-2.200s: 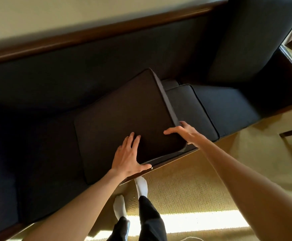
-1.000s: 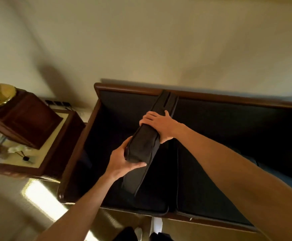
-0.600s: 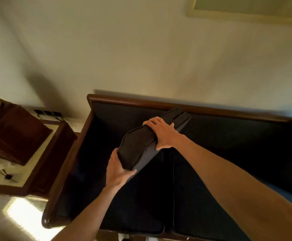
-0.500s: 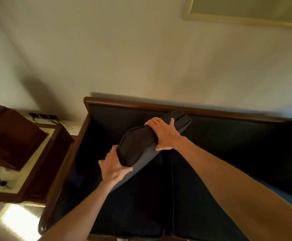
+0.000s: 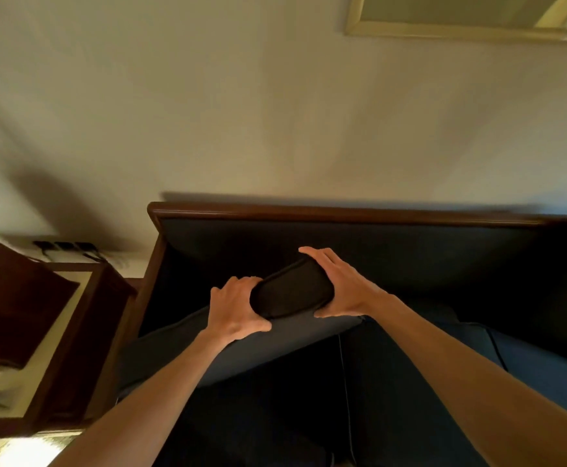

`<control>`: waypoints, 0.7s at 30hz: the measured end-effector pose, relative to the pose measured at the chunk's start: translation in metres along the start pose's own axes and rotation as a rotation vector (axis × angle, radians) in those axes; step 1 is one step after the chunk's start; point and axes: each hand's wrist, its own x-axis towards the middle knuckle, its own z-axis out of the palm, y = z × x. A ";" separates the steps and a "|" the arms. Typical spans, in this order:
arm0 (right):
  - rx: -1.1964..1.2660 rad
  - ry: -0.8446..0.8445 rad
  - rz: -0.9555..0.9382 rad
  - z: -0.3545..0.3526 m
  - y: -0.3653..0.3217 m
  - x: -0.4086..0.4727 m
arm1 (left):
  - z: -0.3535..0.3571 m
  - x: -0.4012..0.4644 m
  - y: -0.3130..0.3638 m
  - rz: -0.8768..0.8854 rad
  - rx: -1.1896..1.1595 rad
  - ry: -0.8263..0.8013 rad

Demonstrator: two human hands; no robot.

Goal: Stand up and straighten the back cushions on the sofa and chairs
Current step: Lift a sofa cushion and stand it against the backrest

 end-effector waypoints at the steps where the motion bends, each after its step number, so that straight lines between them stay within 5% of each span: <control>1: -0.011 0.011 -0.003 0.003 0.003 0.000 | 0.008 0.001 0.001 0.006 -0.009 0.008; 14: -0.639 -0.075 0.570 0.053 0.035 -0.001 | 0.088 0.007 -0.004 0.061 0.113 -0.069; 21: -0.795 -0.131 0.195 0.080 0.022 0.025 | 0.090 -0.004 -0.038 0.024 0.274 -0.021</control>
